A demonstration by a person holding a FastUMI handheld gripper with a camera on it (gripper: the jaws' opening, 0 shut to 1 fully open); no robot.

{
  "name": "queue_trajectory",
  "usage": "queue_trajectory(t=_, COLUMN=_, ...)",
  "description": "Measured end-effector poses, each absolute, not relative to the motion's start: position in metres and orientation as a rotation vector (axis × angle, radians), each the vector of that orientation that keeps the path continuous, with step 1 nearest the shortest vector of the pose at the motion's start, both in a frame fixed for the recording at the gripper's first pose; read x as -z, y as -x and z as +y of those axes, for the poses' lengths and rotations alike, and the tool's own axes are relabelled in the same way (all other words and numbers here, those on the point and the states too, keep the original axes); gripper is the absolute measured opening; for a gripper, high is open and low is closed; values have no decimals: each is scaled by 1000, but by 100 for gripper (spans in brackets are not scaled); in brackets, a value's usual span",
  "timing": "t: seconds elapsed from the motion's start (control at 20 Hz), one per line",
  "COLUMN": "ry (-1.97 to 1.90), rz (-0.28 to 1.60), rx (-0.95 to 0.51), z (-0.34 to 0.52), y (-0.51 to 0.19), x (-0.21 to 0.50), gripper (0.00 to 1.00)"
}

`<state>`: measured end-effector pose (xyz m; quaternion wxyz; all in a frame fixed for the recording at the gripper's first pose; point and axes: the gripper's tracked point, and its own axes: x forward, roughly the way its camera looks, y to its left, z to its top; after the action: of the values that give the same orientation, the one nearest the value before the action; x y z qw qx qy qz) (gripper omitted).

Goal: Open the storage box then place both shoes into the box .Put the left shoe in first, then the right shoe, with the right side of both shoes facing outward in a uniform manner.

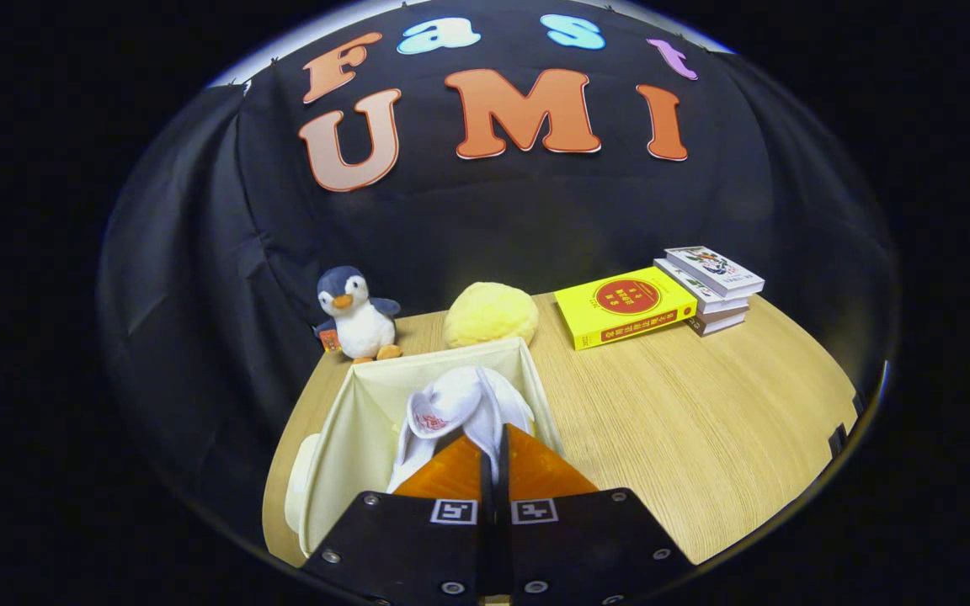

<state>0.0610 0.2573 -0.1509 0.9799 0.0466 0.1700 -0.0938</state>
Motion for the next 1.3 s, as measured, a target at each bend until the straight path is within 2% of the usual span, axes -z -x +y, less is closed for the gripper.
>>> queue_trajectory(t=0.1, ry=-92, rz=373, rx=189, z=259, y=-62, x=160, gripper=3)
queue_trajectory(t=0.15, ry=-92, rz=408, rx=188, z=261, y=-59, x=170, gripper=10)
queue_trajectory(t=0.2, ry=-91, rz=434, rx=183, z=262, y=-56, x=174, gripper=18)
queue_trajectory(t=0.45, ry=-141, rz=320, rx=141, z=265, y=-60, x=127, gripper=80)
queue_trajectory(t=0.55, ry=-133, rz=304, rx=138, z=264, y=-59, x=113, gripper=89)
queue_trajectory(t=0.75, ry=-154, rz=267, rx=117, z=259, y=-47, x=83, gripper=98)
queue_trajectory(t=1.3, ry=-23, rz=140, rx=175, z=184, y=11, x=-21, gripper=99)
